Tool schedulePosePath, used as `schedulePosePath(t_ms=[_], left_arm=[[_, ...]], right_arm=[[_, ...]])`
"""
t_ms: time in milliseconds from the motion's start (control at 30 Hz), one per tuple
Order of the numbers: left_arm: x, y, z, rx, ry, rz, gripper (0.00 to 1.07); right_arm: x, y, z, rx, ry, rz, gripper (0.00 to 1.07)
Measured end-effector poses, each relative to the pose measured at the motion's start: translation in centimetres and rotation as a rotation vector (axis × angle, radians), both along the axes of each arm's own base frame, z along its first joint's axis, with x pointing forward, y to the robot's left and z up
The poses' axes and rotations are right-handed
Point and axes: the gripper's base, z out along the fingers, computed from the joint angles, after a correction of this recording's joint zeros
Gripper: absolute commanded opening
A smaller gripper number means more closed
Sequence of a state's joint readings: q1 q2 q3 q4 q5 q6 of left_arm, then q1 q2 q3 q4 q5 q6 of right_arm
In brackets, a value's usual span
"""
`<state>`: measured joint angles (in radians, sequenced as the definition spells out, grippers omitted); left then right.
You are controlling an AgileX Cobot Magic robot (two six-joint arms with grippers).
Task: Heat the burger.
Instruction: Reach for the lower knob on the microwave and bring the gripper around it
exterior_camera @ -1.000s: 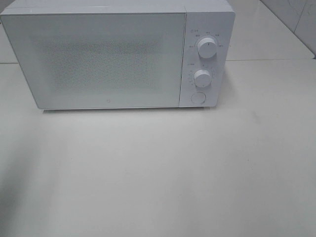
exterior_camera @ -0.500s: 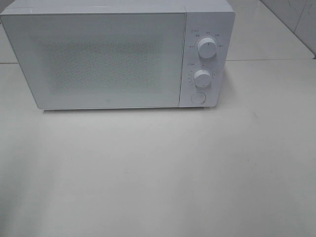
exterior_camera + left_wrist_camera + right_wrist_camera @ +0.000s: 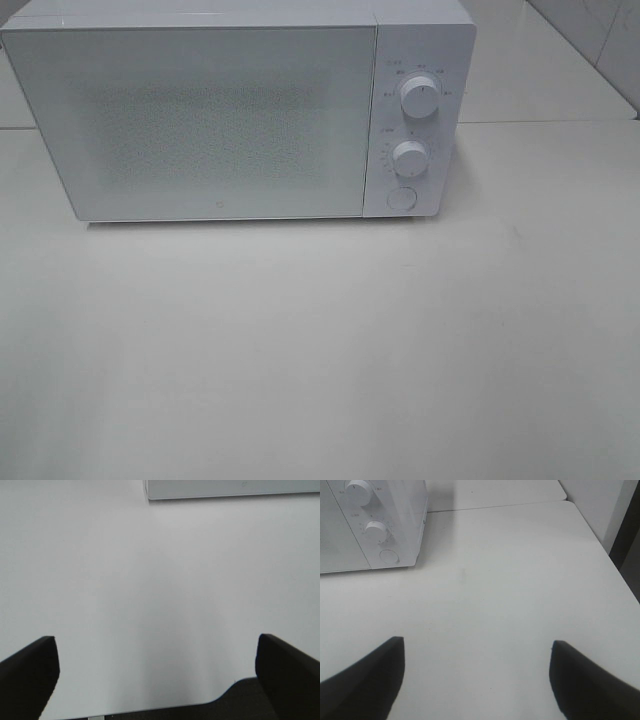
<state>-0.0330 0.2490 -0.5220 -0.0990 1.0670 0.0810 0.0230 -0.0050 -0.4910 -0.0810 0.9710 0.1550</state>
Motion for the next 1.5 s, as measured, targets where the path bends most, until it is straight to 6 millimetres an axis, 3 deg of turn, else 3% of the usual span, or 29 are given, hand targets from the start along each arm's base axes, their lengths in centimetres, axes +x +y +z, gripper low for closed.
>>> schedulePosePath(t_ms=[500, 1067, 1300, 1500], left_arm=[[-4.1, -0.8, 0.3, -0.11, -0.244, -0.053, 1.0], [-4.1, -0.8, 0.3, -0.106, -0.248, -0.058, 1.0], [-4.1, -0.8, 0.3, -0.106, -0.248, -0.058, 1.0], [-4.1, -0.8, 0.3, -0.106, -0.248, -0.058, 1.0]], right_arm=[[0.0, 0.0, 0.0, 0.0, 0.0, 0.0, 0.76], [0.0, 0.0, 0.1, 0.002, -0.004, -0.001, 0.75], [0.0, 0.1, 1.6, 0.022, -0.07, 0.004, 0.71], [2.3, 0.2, 2.6, 0.032, -0.08, 0.008, 0.7]])
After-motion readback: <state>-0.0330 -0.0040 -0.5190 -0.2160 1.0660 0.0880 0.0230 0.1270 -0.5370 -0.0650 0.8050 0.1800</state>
